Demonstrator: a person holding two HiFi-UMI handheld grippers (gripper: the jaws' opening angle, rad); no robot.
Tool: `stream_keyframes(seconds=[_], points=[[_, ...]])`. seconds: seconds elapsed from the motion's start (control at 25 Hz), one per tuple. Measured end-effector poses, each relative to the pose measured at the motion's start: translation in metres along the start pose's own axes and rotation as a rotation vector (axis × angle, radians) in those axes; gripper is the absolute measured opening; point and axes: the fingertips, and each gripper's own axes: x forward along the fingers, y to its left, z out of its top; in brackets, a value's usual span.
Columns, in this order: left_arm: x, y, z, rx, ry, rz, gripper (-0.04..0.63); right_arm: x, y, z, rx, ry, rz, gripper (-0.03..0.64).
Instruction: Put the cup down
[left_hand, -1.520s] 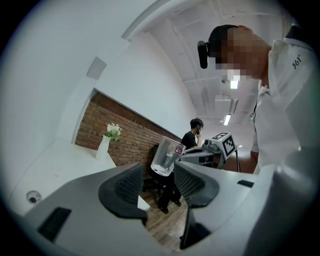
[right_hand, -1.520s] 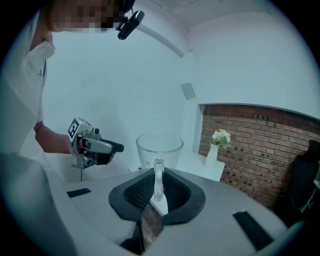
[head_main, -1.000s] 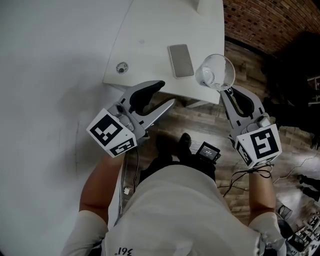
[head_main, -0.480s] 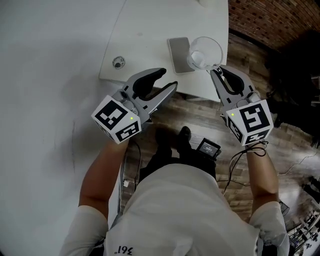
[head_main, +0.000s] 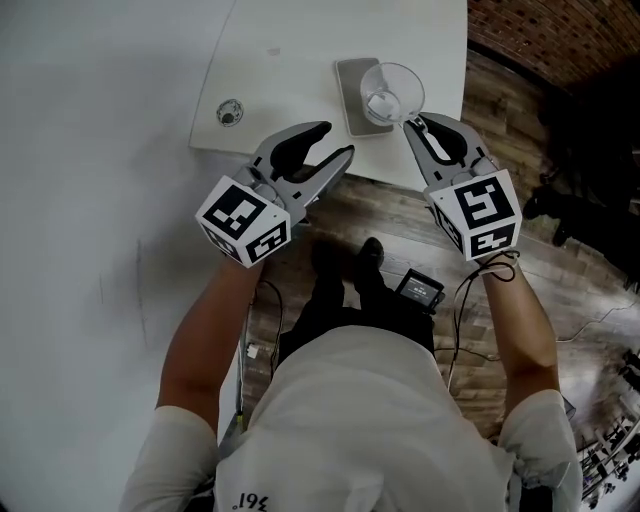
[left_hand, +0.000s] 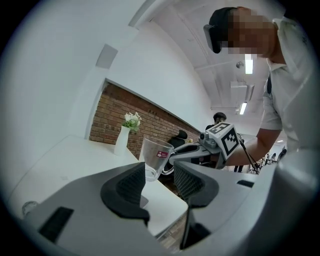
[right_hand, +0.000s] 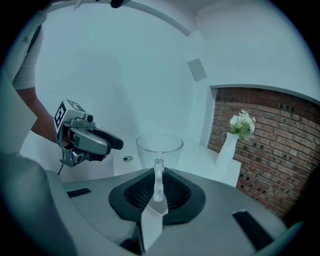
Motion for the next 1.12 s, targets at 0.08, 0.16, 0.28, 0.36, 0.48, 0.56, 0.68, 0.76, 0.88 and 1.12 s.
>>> stream_keyframes(seconds=[0.08, 0.16, 0.28, 0.36, 0.48, 0.56, 0.68, 0.76, 0.88, 1.12], points=[[0.004, 0.005, -0.009, -0.002, 0.01, 0.004, 0.184, 0.01, 0.0, -0.008, 0.004, 0.009, 0.001, 0.046], [0.009, 0.012, -0.021, -0.011, 0.027, 0.003, 0.184, 0.023, -0.001, -0.018, 0.009, 0.023, 0.002, 0.046], [0.019, 0.021, -0.04, -0.034, 0.058, 0.0, 0.184, 0.042, -0.004, -0.037, 0.021, 0.047, 0.008, 0.046], [0.025, 0.027, -0.049, -0.048, 0.075, 0.002, 0.184, 0.054, -0.007, -0.046, 0.029, 0.062, 0.015, 0.046], [0.035, 0.036, -0.057, -0.062, 0.097, 0.01, 0.184, 0.069, -0.01, -0.056, 0.027, 0.082, 0.029, 0.046], [0.037, 0.04, -0.064, -0.074, 0.108, 0.017, 0.183, 0.077, -0.009, -0.062, 0.022, 0.094, 0.036, 0.046], [0.039, 0.044, -0.071, -0.087, 0.119, 0.022, 0.183, 0.087, -0.009, -0.073, 0.022, 0.117, 0.04, 0.046], [0.042, 0.046, -0.074, -0.093, 0.124, 0.023, 0.184, 0.092, -0.01, -0.079, 0.027, 0.132, 0.043, 0.046], [0.047, 0.046, -0.077, -0.104, 0.128, 0.028, 0.184, 0.095, -0.013, -0.085, 0.03, 0.143, 0.044, 0.046], [0.051, 0.046, -0.08, -0.118, 0.133, 0.029, 0.184, 0.099, -0.013, -0.093, 0.034, 0.151, 0.044, 0.046]])
